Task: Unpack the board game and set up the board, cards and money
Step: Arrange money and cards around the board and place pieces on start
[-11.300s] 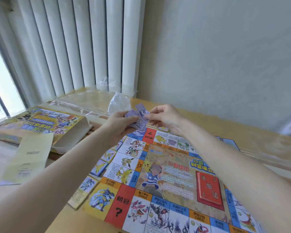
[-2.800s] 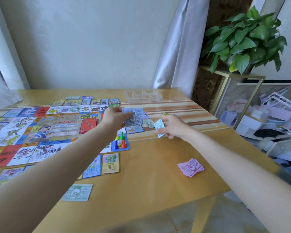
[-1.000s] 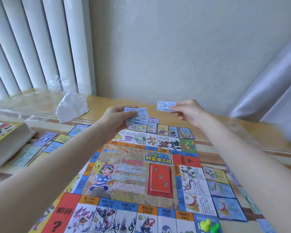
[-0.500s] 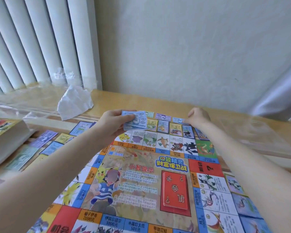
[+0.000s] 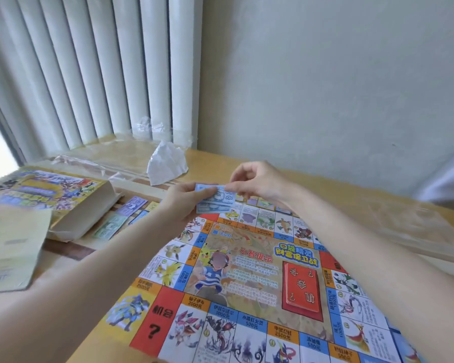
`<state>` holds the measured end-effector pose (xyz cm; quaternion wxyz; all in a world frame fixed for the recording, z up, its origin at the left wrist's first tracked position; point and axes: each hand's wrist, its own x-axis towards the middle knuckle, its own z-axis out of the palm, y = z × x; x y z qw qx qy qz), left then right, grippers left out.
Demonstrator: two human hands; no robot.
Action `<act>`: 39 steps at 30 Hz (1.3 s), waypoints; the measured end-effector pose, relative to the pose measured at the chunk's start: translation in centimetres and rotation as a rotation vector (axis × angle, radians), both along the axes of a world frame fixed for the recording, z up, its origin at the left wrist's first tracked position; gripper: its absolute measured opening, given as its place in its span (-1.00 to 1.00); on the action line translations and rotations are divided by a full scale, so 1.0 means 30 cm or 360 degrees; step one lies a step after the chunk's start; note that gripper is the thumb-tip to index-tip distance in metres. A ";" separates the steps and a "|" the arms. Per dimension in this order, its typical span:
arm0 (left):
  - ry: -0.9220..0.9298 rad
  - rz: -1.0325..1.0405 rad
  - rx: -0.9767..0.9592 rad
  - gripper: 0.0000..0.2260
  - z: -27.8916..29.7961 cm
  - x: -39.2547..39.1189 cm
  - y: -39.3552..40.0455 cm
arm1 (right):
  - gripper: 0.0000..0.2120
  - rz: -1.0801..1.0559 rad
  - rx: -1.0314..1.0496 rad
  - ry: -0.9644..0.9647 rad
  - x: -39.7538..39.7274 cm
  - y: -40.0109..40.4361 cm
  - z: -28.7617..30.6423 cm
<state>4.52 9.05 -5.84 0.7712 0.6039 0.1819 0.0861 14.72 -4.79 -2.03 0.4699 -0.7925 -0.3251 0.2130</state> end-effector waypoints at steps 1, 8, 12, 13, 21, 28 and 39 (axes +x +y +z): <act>-0.0010 0.0042 -0.0013 -0.89 0.003 -0.022 0.019 | -0.82 0.0008 0.0007 0.0027 -0.018 0.022 0.000; -0.0038 0.0172 0.0032 -0.85 0.011 -0.148 0.146 | -0.86 0.0102 -0.0094 0.0116 -0.119 0.191 -0.010; -0.0013 0.0246 0.0096 -0.92 0.017 -0.206 0.243 | -0.94 0.0154 -0.0072 0.0228 -0.142 0.292 -0.009; 0.0002 0.0285 0.0119 -0.92 0.016 -0.213 0.268 | -0.94 0.0159 -0.0059 0.0249 -0.146 0.320 -0.014; -0.0025 0.0544 0.0130 -0.98 0.001 -0.237 0.390 | -0.87 -0.0131 0.0175 0.0523 -0.137 0.511 -0.085; 0.0061 0.0767 0.0266 -0.94 -0.016 -0.263 0.480 | -0.82 -0.0271 0.0042 0.0602 -0.037 0.582 -0.136; 0.0066 0.0757 0.0263 -0.93 -0.026 -0.243 0.481 | -0.70 -0.0029 -0.0529 -0.0314 -0.005 0.662 -0.188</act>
